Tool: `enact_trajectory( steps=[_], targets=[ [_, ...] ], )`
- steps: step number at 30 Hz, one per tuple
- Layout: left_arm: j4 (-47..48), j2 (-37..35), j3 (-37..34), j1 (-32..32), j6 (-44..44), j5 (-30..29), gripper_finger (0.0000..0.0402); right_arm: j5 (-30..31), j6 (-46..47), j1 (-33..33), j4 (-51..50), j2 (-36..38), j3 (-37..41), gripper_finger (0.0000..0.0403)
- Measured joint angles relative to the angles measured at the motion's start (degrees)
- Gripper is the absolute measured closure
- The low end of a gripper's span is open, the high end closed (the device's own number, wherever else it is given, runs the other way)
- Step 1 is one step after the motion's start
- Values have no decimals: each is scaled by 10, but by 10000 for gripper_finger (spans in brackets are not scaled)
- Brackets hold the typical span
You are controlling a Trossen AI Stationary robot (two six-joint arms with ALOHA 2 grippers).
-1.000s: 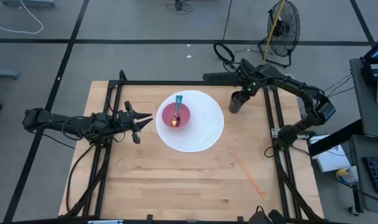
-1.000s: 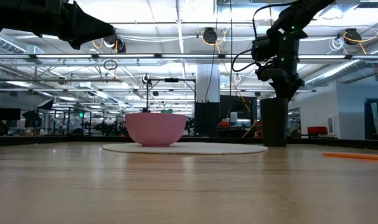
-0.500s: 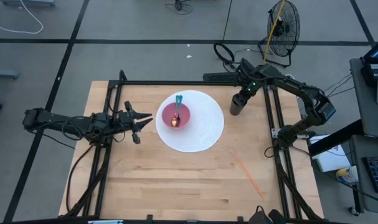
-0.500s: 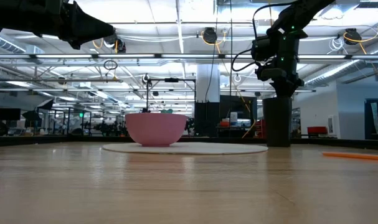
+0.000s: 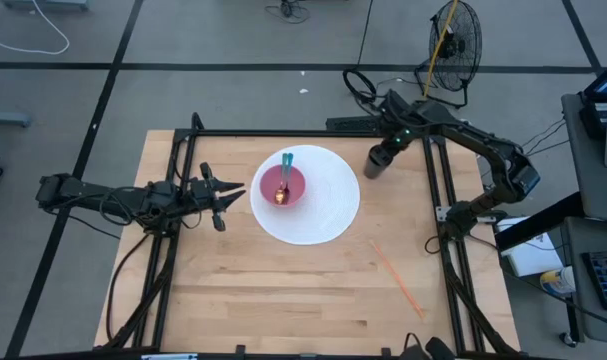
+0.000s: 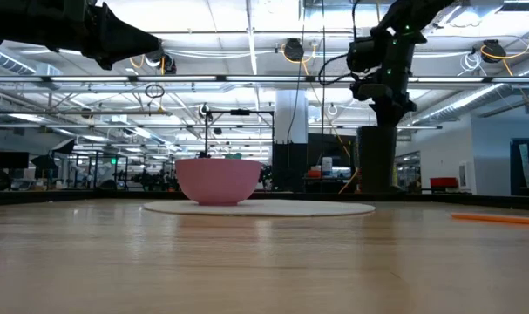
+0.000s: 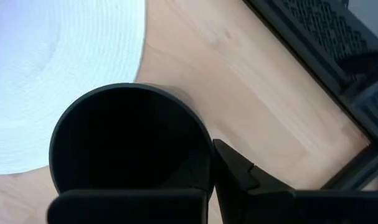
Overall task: Pick & Place Utensil
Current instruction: Put the black cup on the white mat to the right of the pink plate
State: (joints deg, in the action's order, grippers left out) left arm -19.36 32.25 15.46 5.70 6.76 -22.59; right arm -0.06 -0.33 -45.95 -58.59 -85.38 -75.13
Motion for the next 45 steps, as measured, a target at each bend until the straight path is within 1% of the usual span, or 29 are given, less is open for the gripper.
enact_trajectory(
  steps=[18, 28, 35, 38, 41, 45],
  targets=[
    [3, 0, 0, 0, -5, 0, 314, 0, 34, 88, -16, 0, -95, 402],
    [3, 0, 0, 0, -11, 0, 314, 0, 42, 112, -12, 0, -103, 402],
    [-7, 0, 0, 0, -13, 0, 314, -2, 53, 123, 18, 0, -103, 403],
    [-11, 0, 0, 0, -13, 0, 314, -17, 57, 128, 23, -5, -106, 403],
    [-16, 0, 0, 0, -15, 0, 314, -17, 63, 140, 12, -21, -129, 403],
    [-18, 0, 0, 0, -24, 0, 314, -14, 63, 165, -3, -48, -184, 403]
  ],
)
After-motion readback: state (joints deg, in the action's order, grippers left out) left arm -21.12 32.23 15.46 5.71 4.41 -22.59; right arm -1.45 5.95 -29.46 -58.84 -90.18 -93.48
